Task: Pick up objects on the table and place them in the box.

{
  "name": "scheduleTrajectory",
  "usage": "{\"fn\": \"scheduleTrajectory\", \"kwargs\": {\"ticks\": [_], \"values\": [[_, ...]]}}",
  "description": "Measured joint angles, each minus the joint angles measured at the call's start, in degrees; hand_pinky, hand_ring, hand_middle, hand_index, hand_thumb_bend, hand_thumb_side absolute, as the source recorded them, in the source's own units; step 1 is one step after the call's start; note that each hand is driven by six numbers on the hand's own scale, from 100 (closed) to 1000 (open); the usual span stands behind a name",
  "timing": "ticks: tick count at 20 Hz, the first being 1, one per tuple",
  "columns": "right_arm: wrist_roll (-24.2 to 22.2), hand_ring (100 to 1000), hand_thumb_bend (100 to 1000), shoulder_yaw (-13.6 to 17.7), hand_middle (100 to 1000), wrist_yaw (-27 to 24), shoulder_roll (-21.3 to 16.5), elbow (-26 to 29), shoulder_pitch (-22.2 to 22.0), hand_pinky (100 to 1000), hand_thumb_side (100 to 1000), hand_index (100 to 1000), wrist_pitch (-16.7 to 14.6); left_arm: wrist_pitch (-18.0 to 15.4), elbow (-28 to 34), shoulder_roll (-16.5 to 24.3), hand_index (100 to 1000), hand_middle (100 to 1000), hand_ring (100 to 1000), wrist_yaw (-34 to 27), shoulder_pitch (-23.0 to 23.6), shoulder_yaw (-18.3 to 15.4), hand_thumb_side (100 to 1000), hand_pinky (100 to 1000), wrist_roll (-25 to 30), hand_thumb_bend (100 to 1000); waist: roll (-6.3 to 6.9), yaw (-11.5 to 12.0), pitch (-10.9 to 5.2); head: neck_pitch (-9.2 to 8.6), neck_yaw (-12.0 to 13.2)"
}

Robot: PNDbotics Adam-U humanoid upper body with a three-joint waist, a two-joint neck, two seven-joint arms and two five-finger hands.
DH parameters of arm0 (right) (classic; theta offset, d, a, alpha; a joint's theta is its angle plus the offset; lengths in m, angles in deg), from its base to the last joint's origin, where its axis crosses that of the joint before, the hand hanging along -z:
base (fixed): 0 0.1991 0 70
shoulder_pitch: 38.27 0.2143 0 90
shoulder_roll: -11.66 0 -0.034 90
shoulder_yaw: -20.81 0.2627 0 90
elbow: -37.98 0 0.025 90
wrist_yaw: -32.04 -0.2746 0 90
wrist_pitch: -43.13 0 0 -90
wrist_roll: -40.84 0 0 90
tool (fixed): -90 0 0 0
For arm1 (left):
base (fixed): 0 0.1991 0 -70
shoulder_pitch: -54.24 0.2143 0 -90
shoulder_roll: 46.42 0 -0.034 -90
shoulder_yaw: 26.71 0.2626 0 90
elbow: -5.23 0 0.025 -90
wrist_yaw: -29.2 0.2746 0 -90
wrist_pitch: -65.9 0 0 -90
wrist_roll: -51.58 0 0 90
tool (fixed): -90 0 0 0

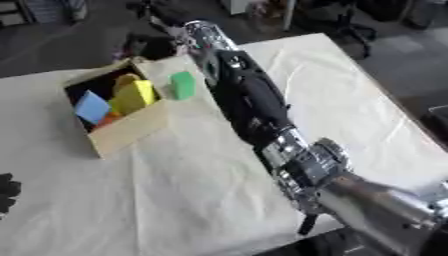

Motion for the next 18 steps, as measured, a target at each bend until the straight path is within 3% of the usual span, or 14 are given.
{"fn": "scheduleTrajectory", "kwargs": {"ticks": [5,18], "values": [[1.5,819,100,1.1,855,-1.1,-1.4,-5.6,-1.0,903,637,991,4.3,0.0,0.0,0.0,860,733,812,0.1,0.0,0.0,475,835,0.0,100,0.0,-0.1,0.0,0.0,0.2],[-1.9,892,100,1.0,935,9.9,0.8,-13.6,-2.2,935,725,1000,1.8,0.0,0.0,0.0,858,733,811,0.1,-0.3,0.0,473,835,0.0,100,0.07,0.4,0.06,0.0,0.2]]}}
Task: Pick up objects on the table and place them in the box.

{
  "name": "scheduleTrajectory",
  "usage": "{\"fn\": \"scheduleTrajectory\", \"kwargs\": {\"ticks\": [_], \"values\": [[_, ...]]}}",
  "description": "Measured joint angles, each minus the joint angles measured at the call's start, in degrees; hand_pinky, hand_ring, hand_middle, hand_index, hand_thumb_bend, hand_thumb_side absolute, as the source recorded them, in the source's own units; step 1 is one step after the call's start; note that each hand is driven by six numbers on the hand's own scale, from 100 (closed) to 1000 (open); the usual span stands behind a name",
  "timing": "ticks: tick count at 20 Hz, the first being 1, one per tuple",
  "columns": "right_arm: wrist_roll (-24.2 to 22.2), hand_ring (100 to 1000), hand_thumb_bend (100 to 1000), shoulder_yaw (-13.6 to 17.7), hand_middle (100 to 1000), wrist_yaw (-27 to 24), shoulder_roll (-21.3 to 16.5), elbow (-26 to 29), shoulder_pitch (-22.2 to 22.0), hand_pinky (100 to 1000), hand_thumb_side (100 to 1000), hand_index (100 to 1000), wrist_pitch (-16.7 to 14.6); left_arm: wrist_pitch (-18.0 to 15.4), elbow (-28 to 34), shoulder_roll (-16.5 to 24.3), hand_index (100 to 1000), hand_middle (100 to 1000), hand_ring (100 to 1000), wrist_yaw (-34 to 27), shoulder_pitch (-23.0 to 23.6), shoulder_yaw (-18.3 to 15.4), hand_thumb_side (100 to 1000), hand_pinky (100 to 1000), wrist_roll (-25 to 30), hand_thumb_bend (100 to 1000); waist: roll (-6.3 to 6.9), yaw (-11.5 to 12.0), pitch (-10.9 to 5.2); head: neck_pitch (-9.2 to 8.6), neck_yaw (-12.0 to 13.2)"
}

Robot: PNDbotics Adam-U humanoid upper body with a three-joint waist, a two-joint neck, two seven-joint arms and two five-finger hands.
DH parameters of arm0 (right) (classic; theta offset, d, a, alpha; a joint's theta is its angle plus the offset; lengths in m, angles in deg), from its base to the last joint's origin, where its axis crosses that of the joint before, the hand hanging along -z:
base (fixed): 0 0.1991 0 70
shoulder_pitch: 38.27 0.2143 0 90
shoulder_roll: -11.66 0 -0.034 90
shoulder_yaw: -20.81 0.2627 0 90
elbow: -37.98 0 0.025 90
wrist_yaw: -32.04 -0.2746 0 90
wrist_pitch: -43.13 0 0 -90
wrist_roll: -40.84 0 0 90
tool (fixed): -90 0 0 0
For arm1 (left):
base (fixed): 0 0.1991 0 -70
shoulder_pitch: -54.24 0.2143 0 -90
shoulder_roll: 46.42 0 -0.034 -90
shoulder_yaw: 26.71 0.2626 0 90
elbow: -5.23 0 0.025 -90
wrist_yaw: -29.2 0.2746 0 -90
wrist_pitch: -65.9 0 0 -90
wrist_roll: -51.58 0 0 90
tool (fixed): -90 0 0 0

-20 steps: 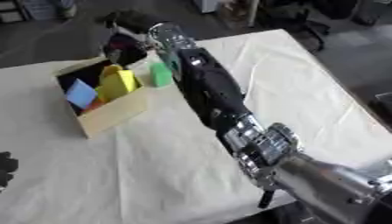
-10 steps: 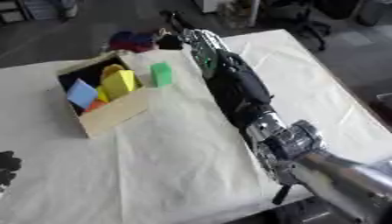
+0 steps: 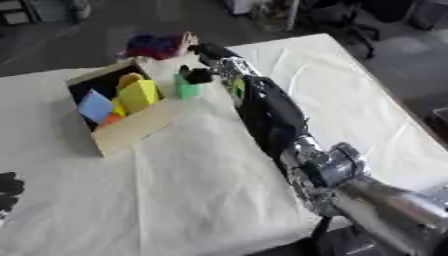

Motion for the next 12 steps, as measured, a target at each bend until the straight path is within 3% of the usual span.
{"fn": "scheduleTrajectory", "kwargs": {"ticks": [8,12], "values": [[-2.2,934,100,-0.3,980,3.5,1.5,-1.5,-0.6,952,764,1000,0.5,0.0,0.0,0.0,857,732,811,0.0,-0.2,0.0,474,835,0.0,100,0.18,0.5,0.0,0.0,0.0],[-3.4,948,100,-0.7,984,6.2,2.0,-1.9,-0.8,959,831,1000,0.3,0.0,0.0,0.0,857,732,811,0.0,-0.2,0.0,473,834,0.0,100,0.19,0.5,0.01,0.0,0.0]]}}
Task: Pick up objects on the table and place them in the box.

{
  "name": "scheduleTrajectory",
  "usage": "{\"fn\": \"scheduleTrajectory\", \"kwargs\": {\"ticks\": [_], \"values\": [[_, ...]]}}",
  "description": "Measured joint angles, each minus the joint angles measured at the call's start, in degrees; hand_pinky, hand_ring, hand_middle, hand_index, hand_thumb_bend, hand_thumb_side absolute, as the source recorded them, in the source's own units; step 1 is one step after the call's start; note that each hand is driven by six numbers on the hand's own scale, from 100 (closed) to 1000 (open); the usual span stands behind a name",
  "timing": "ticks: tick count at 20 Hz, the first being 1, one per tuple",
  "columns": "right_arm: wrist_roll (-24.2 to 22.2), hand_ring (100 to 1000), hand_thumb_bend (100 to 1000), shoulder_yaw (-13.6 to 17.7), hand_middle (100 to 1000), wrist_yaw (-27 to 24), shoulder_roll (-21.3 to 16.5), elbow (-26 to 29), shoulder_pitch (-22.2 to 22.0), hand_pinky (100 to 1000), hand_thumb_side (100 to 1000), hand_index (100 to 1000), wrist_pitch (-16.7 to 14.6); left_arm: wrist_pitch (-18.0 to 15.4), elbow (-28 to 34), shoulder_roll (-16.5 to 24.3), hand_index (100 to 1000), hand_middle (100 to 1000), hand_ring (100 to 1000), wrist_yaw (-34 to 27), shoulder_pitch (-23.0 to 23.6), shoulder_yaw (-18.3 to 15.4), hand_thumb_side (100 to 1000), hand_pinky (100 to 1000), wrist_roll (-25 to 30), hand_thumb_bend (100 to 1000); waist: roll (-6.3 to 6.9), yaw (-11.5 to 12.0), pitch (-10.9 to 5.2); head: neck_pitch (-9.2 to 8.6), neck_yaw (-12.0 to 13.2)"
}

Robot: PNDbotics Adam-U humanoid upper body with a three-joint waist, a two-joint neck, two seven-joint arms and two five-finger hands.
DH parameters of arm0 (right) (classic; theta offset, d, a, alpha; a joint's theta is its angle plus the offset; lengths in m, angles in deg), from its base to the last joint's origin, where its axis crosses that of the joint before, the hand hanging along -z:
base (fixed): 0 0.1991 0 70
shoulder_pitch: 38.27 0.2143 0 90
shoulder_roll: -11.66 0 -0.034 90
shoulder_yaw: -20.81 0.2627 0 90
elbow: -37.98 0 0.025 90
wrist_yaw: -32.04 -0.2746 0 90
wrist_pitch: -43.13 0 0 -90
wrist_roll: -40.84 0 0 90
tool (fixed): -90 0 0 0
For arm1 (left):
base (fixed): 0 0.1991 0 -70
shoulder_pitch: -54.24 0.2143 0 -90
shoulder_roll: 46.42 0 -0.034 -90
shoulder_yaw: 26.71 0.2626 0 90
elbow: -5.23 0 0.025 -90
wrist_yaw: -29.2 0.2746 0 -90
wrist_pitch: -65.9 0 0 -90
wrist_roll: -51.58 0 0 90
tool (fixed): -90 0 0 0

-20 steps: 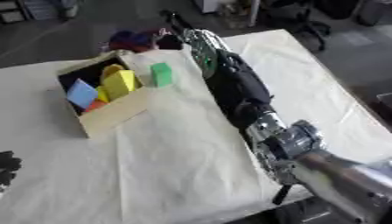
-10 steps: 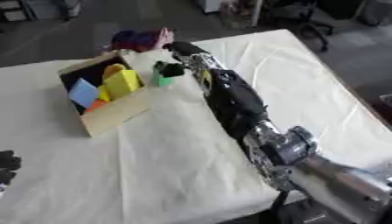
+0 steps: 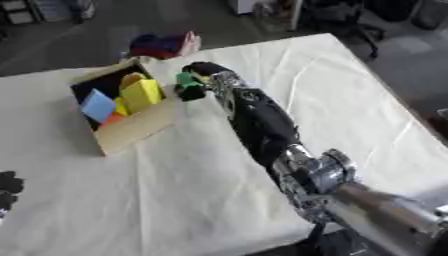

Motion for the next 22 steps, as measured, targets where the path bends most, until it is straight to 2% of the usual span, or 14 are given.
{"fn": "scheduleTrajectory", "kwargs": {"ticks": [3,5,7,9,12,14,15,17,18,21,22], "values": [[-2.2,945,100,0.1,980,0.3,-0.1,-0.2,0.0,958,882,1000,-1.1,0.0,0.0,0.0,857,732,811,0.0,0.0,0.0,476,835,0.0,100,0.0,0.0,0.01,0.0,0.0],[-4.0,957,100,0.2,991,0.0,-0.3,-0.2,0.3,966,818,1000,-2.1,0.0,0.0,0.0,856,732,811,0.0,0.0,0.0,477,835,0.0,100,0.0,0.0,0.01,0.0,0.0],[-5.9,965,100,0.0,996,0.0,-0.6,-0.2,0.4,973,683,1000,-3.6,0.0,0.0,0.0,856,732,811,0.0,0.0,0.0,477,835,0.0,100,0.0,-0.1,0.01,0.0,0.0],[-7.8,966,100,-0.2,991,0.5,-1.0,0.1,0.4,974,465,1000,-5.4,0.0,0.0,0.0,856,732,811,0.0,0.0,0.0,476,835,0.0,100,0.0,-0.1,0.01,0.0,0.0],[-9.3,924,100,-0.4,932,3.1,-1.2,0.8,0.4,953,324,990,-6.9,0.0,0.0,0.0,856,732,811,0.0,0.0,0.0,477,835,0.0,100,0.0,-0.1,0.01,0.0,0.0],[-7.8,872,100,-0.3,848,5.1,-1.0,1.5,0.2,929,246,936,-6.8,0.0,0.0,0.0,856,731,810,0.0,0.0,0.0,480,835,0.0,100,0.0,-0.1,0.01,0.0,0.0],[-6.2,844,100,-0.3,800,6.2,-0.9,1.7,-0.2,915,185,896,-6.3,0.0,0.0,0.0,856,731,810,0.0,0.0,0.0,480,835,0.0,100,0.0,-0.1,0.01,0.0,0.0],[-2.1,819,100,-0.3,755,8.3,-0.2,1.9,-0.6,905,152,862,-5.3,0.0,0.0,0.0,856,731,810,0.0,0.0,0.0,482,835,0.0,100,0.0,-0.1,0.01,0.0,0.0],[0.1,788,100,-0.3,686,9.2,0.1,1.9,-0.8,890,107,816,-4.7,0.0,0.0,0.0,856,731,810,0.0,0.0,0.0,489,835,0.0,100,0.0,-0.1,0.01,0.0,0.0],[6.5,750,100,-0.3,596,11.6,0.9,1.9,-1.2,871,105,748,-3.1,0.0,0.0,0.0,856,731,810,0.0,0.0,0.0,495,835,0.0,100,0.0,0.0,0.12,0.0,0.0],[8.4,725,100,-0.3,538,12.2,1.1,1.9,-1.3,858,104,694,-2.6,0.0,0.0,0.0,855,731,810,0.0,0.0,0.0,497,835,0.0,100,0.0,0.0,0.13,0.0,0.0]]}}
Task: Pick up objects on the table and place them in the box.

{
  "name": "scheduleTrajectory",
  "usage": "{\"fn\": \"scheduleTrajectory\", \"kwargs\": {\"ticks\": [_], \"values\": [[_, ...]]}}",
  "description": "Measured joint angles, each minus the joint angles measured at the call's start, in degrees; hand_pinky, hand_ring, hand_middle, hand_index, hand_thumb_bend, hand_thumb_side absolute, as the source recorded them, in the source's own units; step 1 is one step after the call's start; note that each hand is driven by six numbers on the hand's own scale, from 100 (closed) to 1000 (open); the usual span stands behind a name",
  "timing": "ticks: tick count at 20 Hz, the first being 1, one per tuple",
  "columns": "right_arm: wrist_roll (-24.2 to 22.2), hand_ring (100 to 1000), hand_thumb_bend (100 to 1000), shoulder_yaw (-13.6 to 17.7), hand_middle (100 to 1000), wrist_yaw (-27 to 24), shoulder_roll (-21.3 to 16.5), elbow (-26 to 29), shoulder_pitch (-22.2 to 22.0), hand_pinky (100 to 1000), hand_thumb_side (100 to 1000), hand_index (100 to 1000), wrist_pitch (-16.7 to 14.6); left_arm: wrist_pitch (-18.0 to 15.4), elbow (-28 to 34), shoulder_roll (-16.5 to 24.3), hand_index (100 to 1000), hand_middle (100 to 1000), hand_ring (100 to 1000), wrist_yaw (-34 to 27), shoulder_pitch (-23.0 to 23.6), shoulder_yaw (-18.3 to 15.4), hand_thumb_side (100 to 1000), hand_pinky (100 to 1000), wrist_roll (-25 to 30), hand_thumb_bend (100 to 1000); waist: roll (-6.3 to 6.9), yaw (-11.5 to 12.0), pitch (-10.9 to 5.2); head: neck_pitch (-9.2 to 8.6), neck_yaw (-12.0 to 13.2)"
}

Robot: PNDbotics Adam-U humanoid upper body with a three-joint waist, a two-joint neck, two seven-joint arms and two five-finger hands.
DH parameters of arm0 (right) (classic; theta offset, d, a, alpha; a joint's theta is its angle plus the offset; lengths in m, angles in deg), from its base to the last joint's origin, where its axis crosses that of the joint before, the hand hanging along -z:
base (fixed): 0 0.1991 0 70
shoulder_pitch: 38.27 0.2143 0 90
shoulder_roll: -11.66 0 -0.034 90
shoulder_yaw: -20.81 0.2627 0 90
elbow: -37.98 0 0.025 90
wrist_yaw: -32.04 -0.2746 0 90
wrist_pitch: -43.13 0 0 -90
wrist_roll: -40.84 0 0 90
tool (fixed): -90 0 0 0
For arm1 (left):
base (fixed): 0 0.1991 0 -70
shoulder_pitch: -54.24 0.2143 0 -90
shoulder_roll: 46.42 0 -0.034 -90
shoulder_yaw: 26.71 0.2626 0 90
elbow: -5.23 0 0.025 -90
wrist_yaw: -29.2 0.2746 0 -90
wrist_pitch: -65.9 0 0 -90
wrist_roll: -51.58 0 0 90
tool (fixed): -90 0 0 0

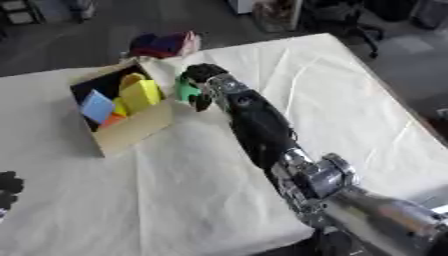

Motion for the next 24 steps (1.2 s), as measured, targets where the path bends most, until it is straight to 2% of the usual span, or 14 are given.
{"fn": "scheduleTrajectory", "kwargs": {"ticks": [3,4,8,12,16,17,18,19,20,21,22,24], "values": [[5.5,670,100,0.0,439,1.7,0.7,0.0,-0.5,834,100,565,1.4,0.0,0.0,0.0,855,731,810,0.0,0.0,0.0,500,835,0.0,100,0.0,0.1,0.05,0.0,0.0],[7.1,632,100,0.0,374,2.0,1.0,0.0,-0.7,819,100,484,1.9,0.0,0.0,0.0,855,731,810,0.0,0.0,0.0,503,835,0.0,100,0.0,0.2,0.08,0.0,0.0],[13.3,576,100,0.0,285,2.9,1.4,-0.4,-1.0,796,100,383,3.4,0.0,0.0,0.0,852,731,810,0.0,0.0,0.0,505,835,0.0,100,0.0,0.3,0.16,0.0,0.0],[18.2,547,100,0.0,251,3.0,1.7,-0.8,-1.2,785,100,348,4.4,0.0,0.0,0.0,850,731,810,-0.1,0.0,0.0,505,835,0.0,100,0.0,0.3,0.16,0.0,0.0],[21.1,544,100,0.0,245,3.0,1.8,-1.0,-1.2,784,100,345,5.0,0.1,0.0,0.0,848,731,809,-0.1,0.0,0.0,504,836,0.0,100,0.0,0.4,0.16,0.0,0.0],[21.4,559,100,0.0,283,3.0,1.8,-1.0,-1.2,790,100,392,5.0,0.1,0.0,0.0,848,731,809,-0.1,0.0,0.0,504,836,0.0,100,0.0,0.4,0.16,0.0,0.0],[21.6,600,100,0.0,384,2.8,1.8,-1.1,-1.2,804,100,511,5.1,0.1,0.0,0.0,848,731,809,-0.1,0.0,0.0,504,836,0.0,100,0.0,0.4,0.16,0.0,0.0],[21.7,626,100,0.0,442,2.5,1.8,-1.1,-1.2,813,100,580,5.0,0.1,0.0,0.0,848,731,809,-0.1,0.0,0.0,504,836,0.0,100,0.0,0.4,0.16,0.0,0.0],[21.6,676,100,0.0,554,2.1,1.8,-1.1,-1.2,826,168,732,5.0,0.1,0.0,0.0,847,731,809,-0.1,0.0,0.0,503,836,0.0,100,0.0,0.4,0.16,0.0,0.0],[21.3,710,100,0.0,633,1.4,1.7,-1.1,-1.2,836,266,821,4.8,0.1,0.0,0.0,847,731,809,-0.1,0.0,0.0,503,836,0.0,100,0.0,0.4,0.16,0.0,0.0],[20.8,765,100,0.0,753,0.5,1.5,-1.1,-1.2,858,411,914,4.5,0.1,0.0,0.0,847,731,809,-0.1,0.0,0.0,504,836,0.0,100,0.0,0.4,0.16,0.0,0.0],[18.6,819,100,0.1,854,-2.2,1.1,-1.1,-1.2,887,503,962,3.7,0.1,0.0,0.0,847,731,809,-0.1,0.0,0.0,503,836,0.0,100,0.0,0.4,0.16,0.0,0.0]]}}
